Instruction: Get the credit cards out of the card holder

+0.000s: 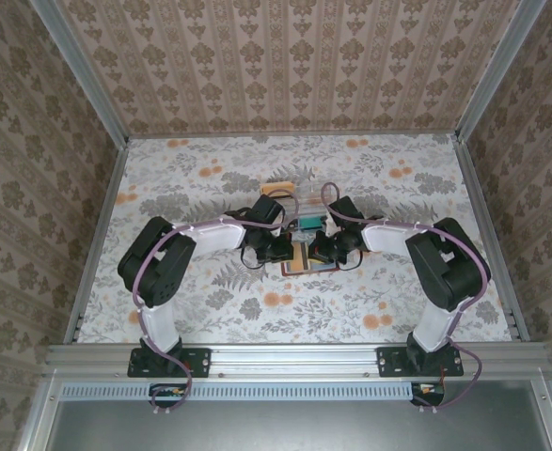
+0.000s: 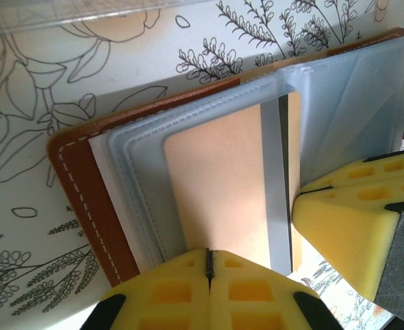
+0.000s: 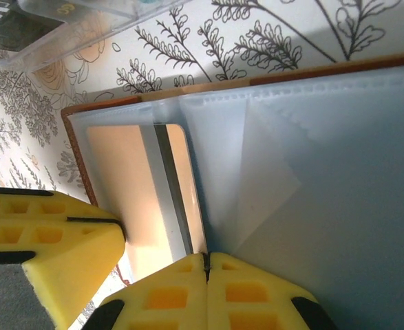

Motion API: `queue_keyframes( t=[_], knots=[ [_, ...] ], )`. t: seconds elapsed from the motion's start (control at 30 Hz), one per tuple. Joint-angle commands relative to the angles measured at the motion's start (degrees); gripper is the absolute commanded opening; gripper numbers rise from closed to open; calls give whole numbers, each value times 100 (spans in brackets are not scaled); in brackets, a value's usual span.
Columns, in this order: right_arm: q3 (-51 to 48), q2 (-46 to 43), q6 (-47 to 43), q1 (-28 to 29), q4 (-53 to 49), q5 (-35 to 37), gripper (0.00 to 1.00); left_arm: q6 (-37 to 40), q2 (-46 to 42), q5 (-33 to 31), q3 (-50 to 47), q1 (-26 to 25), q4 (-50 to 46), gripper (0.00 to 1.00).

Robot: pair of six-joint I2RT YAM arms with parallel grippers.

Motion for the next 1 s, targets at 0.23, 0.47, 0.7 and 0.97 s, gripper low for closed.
queue_keyframes(
  t=[0.23, 0.47, 0.7, 0.97],
  knots=[
    [-255, -331, -175, -194, -301, 92, 0, 37, -134, -87, -182, 34, -218, 0],
    [-306, -204, -25, -179, 221, -240, 25, 56, -84, -26, -169, 26, -204, 0],
    [-237, 97, 115, -179, 523, -365, 24, 69, -2, 35, -144, -9, -213, 0],
    [-297, 106, 59, -174, 500, -341, 3, 84, -39, 27, -154, -17, -248, 0]
  ],
)
